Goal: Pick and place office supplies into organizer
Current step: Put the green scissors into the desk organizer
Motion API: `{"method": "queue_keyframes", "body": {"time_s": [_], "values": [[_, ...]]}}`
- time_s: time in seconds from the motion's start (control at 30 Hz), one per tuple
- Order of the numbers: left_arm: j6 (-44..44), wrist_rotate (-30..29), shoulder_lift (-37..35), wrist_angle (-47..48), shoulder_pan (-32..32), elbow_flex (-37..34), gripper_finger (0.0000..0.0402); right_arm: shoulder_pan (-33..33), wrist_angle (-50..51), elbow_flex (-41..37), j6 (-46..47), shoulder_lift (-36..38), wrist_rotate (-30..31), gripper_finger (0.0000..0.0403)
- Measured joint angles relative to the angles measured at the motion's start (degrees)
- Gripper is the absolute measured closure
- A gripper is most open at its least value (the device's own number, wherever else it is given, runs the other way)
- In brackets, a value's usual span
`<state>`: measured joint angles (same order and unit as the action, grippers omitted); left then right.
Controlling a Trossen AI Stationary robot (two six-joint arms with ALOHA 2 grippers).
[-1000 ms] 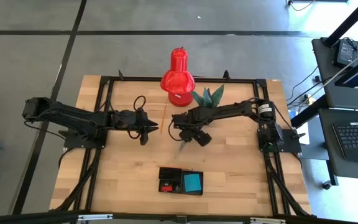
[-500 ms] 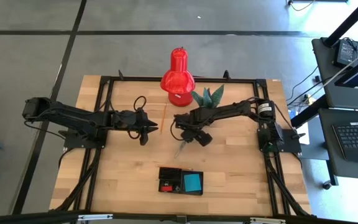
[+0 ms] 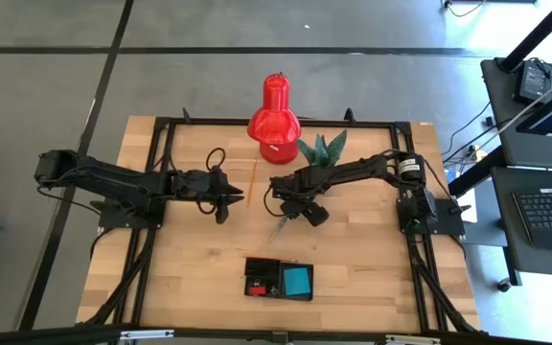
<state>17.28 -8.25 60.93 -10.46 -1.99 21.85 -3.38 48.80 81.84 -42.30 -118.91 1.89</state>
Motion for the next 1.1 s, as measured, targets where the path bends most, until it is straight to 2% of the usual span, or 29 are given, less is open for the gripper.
{"method": "queue_keyframes", "body": {"time_s": [0.53,0.67,0.93,1.1], "values": [[-0.3,0.0,0.0,0.4,0.0,0.0,0.0315,0.0,-1.8,-0.2,0.0,0.0,0.0,0.0204],[-1.1,0.0,0.0,0.4,0.0,0.0,0.0315,0.0,-1.7,-0.2,0.1,-0.1,-0.1,0.0231],[-1.1,0.0,0.0,0.4,0.0,0.0,0.0315,0.0,-2.0,-0.2,0.2,-0.1,-0.4,0.0313],[-1.1,0.0,0.0,0.4,0.0,0.0,0.0315,0.0,-2.7,-0.2,0.3,-0.1,-0.3,0.0325]]}}
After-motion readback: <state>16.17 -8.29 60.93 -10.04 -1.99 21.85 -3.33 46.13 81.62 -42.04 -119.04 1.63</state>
